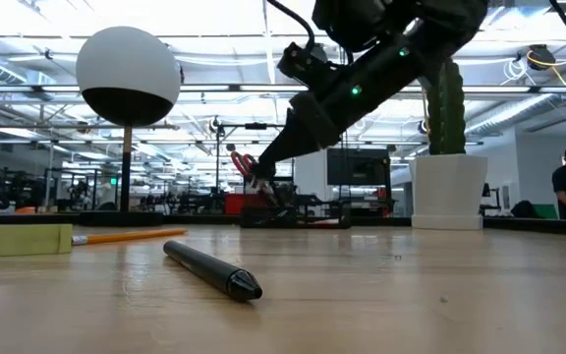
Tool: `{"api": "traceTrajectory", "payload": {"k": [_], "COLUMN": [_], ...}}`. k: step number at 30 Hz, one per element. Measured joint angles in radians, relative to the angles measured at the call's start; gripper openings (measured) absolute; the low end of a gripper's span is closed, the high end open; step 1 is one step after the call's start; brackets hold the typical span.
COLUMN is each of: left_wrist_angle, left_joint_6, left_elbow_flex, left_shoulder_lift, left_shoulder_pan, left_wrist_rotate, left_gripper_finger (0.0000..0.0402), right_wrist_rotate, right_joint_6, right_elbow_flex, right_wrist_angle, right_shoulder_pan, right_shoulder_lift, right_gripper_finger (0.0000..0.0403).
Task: Pick and place office supplies into organizer
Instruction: Put the binder clip into the desk organizer
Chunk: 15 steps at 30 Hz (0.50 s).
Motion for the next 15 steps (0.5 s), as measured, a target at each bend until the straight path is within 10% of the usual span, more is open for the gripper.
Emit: {"api": "traceTrajectory", "payload": {"k": [15], "left_wrist_angle": [-0.006], "left_joint_6": [0.099], "left_elbow_flex": [-0.001], "left_shoulder_lift": [-0.015], "left_shoulder_pan": [-0.033], "left_wrist_rotate": [-0.235], "left_gripper_finger": [0.0097], "right_wrist_rotate": [-0.095], "right_joint_6": [-0.097], "right_elbow_flex": [0.001], "right_wrist_angle": [0.113], "right_shoulder_pan": [-0.292], "right_shoulder_lift": [-0.068], "right_gripper_finger": [0.0]}}
